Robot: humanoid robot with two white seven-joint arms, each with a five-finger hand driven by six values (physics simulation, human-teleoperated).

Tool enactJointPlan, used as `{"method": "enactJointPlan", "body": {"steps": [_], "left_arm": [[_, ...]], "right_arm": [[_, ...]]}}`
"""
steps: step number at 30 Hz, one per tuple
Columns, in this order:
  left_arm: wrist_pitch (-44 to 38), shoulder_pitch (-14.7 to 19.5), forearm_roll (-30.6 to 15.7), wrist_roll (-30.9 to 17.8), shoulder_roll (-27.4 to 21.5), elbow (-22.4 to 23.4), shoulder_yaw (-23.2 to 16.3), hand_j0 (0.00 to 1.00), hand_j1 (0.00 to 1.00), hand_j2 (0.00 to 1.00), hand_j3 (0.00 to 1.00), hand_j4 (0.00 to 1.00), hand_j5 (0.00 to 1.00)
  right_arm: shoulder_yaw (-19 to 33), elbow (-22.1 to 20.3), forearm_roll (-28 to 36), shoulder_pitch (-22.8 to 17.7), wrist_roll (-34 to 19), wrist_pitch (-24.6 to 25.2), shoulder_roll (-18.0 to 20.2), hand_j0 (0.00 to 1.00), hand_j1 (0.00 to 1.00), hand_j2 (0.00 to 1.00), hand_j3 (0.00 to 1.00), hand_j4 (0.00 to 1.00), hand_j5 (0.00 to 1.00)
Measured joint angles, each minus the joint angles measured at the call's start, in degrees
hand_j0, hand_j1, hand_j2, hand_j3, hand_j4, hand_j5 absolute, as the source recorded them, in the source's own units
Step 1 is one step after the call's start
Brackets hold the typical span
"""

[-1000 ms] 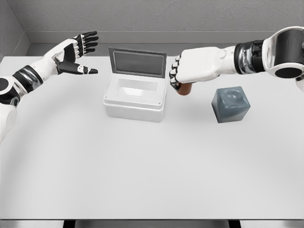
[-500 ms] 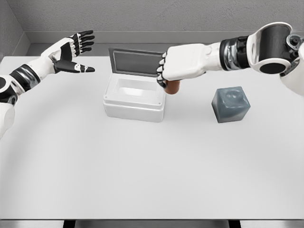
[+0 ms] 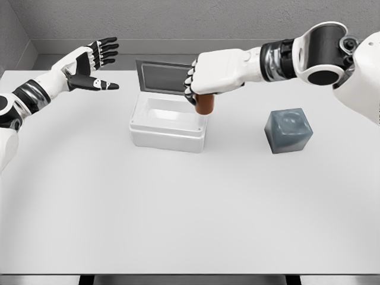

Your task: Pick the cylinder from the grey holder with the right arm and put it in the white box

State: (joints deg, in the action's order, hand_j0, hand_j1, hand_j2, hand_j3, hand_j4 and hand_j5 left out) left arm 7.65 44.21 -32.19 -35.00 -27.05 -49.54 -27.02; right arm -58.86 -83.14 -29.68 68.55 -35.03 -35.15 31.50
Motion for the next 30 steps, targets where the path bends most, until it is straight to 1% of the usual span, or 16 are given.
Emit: {"method": "enactJointPlan", "body": {"steps": [12, 18, 25, 27, 28, 30], "left_arm": [[0.00, 0.09, -0.03, 0.00, 0.01, -0.06, -0.02, 1.00, 1.00, 1.00, 1.00, 1.00, 1.00], [0.00, 0.09, 0.00, 0.00, 0.02, 0.01, -0.02, 1.00, 1.00, 1.00, 1.00, 1.00, 1.00], [0.00, 0.09, 0.00, 0.00, 0.07, -0.05, -0.02, 1.00, 1.00, 1.00, 1.00, 1.00, 1.00], [0.01, 0.09, 0.00, 0.00, 0.08, -0.07, -0.01, 1.00, 1.00, 1.00, 1.00, 1.00, 1.00], [0.00, 0.09, 0.00, 0.00, 0.08, -0.09, -0.01, 1.00, 1.00, 1.00, 1.00, 1.00, 1.00], [0.00, 0.09, 0.00, 0.00, 0.06, -0.12, -0.02, 1.00, 1.00, 1.00, 1.00, 1.00, 1.00]], "right_arm": [[0.00, 5.39, -0.45, 0.09, 0.00, 0.00, -4.18, 0.53, 0.53, 0.53, 0.53, 0.53, 0.53], [-0.01, 7.65, -0.57, 0.53, 0.00, -0.01, -5.65, 0.53, 0.53, 0.53, 0.53, 0.53, 0.53], [-0.01, 8.73, -0.62, 0.62, 0.00, -0.01, -6.51, 0.53, 0.53, 0.53, 0.53, 0.53, 0.53], [-0.01, 8.81, -0.62, 0.62, -0.01, -0.02, -6.84, 0.60, 0.60, 0.60, 0.60, 0.60, 0.60], [-0.01, 8.85, -0.60, 0.62, 0.00, -0.01, -7.06, 0.66, 0.66, 0.66, 0.66, 0.66, 0.66], [-0.01, 8.92, -0.56, 0.62, 0.00, 0.00, -7.33, 0.66, 0.66, 0.66, 0.66, 0.66, 0.66]]}}
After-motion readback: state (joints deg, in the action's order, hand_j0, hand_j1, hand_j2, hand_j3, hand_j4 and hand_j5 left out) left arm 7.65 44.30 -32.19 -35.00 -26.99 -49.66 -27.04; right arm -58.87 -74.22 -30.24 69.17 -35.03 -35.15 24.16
